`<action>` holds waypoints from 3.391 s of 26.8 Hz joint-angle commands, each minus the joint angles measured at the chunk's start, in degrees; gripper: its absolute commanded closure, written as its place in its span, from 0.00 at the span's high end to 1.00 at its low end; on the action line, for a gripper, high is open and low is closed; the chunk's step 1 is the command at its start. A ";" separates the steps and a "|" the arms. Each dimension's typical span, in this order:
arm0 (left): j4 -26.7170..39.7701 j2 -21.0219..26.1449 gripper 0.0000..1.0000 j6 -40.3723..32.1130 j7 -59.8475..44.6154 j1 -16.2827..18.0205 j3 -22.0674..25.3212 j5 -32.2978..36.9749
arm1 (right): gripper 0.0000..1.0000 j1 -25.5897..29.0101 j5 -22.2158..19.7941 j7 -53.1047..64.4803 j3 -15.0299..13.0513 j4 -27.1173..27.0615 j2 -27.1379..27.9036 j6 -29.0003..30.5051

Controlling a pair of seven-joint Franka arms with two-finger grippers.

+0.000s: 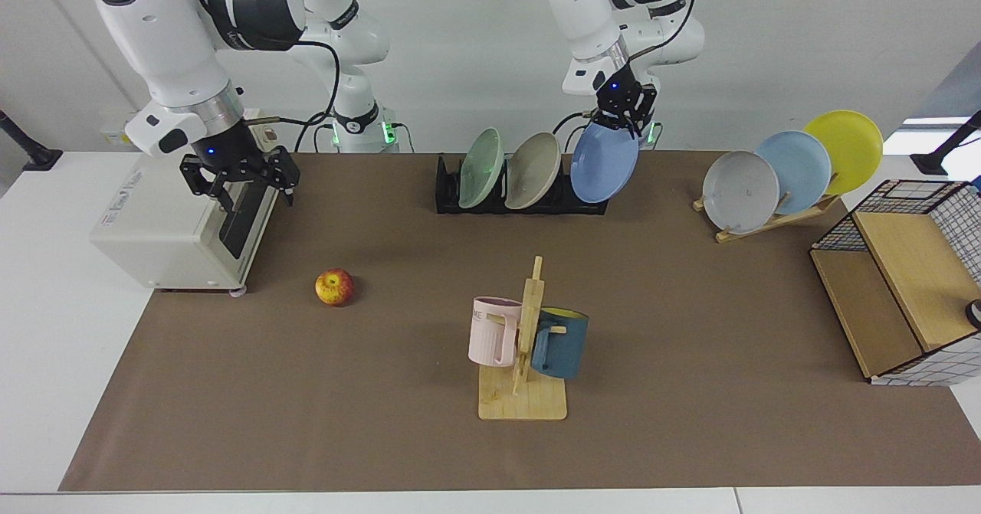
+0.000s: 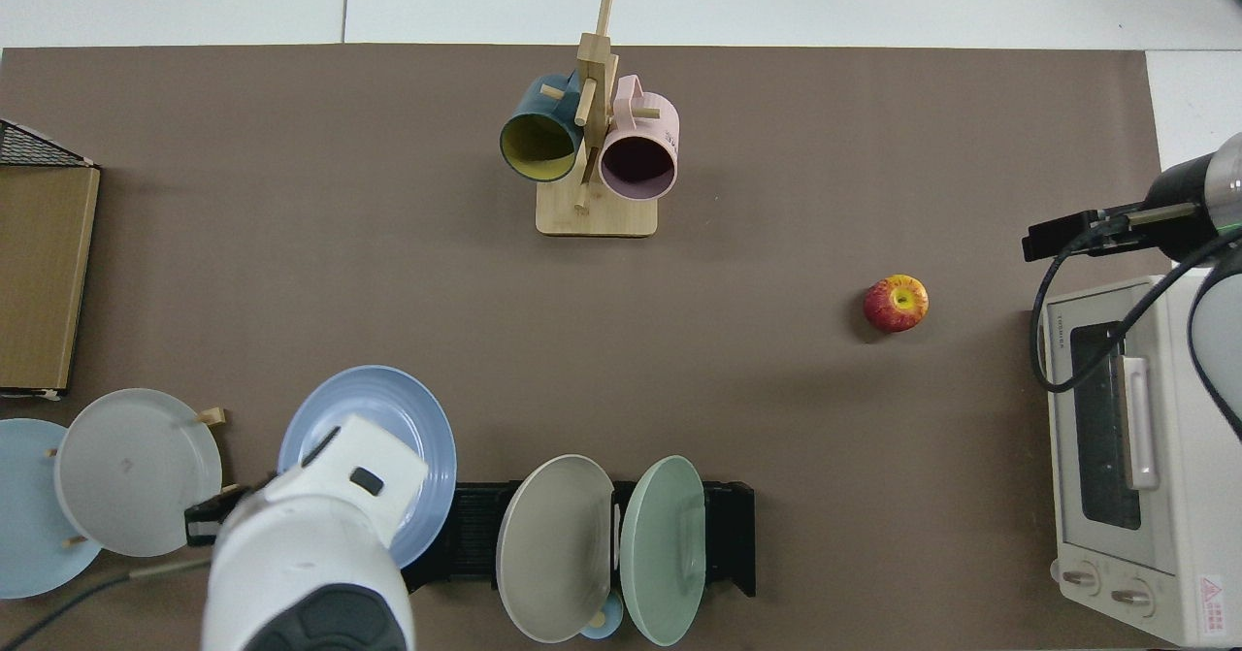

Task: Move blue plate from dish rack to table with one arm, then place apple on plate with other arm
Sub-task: 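Grasp the blue plate rim with the left gripper and lift it, then lower the blue plate onto the table while the right gripper grasps the apple, then release the plate and retract the left gripper while the right lifts the apple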

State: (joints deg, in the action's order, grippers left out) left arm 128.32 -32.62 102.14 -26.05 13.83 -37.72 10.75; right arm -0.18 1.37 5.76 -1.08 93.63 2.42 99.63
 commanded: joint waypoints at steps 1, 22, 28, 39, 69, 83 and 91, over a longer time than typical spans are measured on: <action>-9.30 12.56 0.00 4.82 0.30 4.80 1.41 -0.20 | 1.00 0.45 -0.05 -1.37 0.56 0.68 -0.66 0.21; -8.44 36.12 0.00 32.83 -5.67 -13.64 11.44 -18.83 | 1.00 0.45 -0.05 -1.37 0.56 0.68 -0.57 0.21; -3.26 38.77 0.00 40.05 -6.56 -17.35 11.44 -18.75 | 1.00 0.19 0.12 -1.63 0.82 1.55 -1.10 0.21; 1.84 37.72 0.00 42.96 -5.50 -18.05 11.44 -18.75 | 1.00 -3.33 -0.05 -5.58 0.82 14.55 -0.40 12.32; -13.35 34.65 1.00 15.22 0.45 -12.52 17.67 -11.10 | 1.00 -3.51 -1.02 -5.15 0.73 21.16 14.19 30.97; -25.84 27.00 1.00 -8.81 13.66 -12.17 31.12 -11.98 | 0.07 -4.91 -2.33 -5.24 0.64 20.81 16.39 31.15; -25.93 25.24 1.00 -8.54 19.90 -12.34 35.26 -12.59 | 0.00 -7.46 -3.31 -6.55 0.56 16.59 15.78 26.93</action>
State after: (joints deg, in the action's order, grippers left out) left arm 102.23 -6.73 94.47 -8.17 1.31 -2.45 -1.40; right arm -5.84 -0.37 1.25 -0.51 112.99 18.81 129.47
